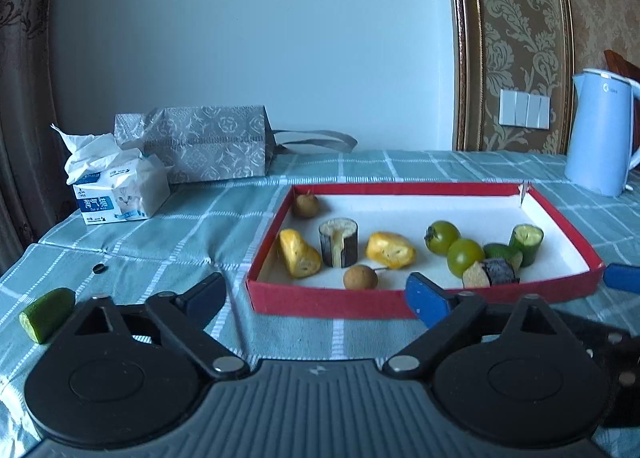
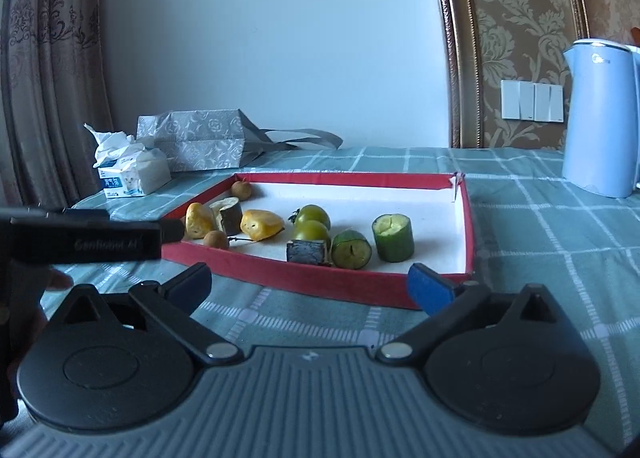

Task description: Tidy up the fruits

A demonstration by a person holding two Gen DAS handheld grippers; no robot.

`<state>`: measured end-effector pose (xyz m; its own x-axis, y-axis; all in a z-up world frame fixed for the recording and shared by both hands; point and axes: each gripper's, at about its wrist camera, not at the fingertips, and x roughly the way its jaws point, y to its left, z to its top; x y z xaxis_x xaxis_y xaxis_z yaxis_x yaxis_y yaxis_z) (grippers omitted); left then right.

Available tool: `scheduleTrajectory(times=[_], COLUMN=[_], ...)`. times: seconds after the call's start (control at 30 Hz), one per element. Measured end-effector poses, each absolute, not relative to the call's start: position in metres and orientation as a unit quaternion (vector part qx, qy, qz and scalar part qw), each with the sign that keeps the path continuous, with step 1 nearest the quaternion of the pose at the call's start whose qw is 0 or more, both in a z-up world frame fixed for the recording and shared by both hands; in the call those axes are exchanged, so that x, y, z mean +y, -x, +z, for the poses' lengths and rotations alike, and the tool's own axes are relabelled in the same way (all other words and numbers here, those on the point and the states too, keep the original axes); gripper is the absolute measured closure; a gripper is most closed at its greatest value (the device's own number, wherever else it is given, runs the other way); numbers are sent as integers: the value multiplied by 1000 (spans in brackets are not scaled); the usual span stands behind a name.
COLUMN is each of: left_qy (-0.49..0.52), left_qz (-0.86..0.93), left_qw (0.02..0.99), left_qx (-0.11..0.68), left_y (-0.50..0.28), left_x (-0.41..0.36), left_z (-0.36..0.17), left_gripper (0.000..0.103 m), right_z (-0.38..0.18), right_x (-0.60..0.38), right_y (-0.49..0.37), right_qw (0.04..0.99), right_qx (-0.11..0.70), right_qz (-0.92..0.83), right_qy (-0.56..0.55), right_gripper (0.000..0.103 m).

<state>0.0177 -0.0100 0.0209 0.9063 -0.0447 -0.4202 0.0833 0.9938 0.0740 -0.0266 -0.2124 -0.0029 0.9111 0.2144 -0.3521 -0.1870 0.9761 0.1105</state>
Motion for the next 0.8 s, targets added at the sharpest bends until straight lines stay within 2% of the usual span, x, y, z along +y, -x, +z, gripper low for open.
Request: scheduleTrajectory(times=[0.27, 0.8], left_qy=[-46, -3], left_qz=[-17, -22], left_qw=[979, 973], left_qx=[197, 229], left_y=[-13, -20], left_x=[-8, 5], left_z=[22, 19], left_gripper=[1, 1], right_z=[-3, -4], right_x=[-213, -212], right_y=[26, 25], right_qw=[978, 979], right_qx=[184, 184], right_qz=[90, 84], right_qy=[-39, -29], right_gripper=[0, 0])
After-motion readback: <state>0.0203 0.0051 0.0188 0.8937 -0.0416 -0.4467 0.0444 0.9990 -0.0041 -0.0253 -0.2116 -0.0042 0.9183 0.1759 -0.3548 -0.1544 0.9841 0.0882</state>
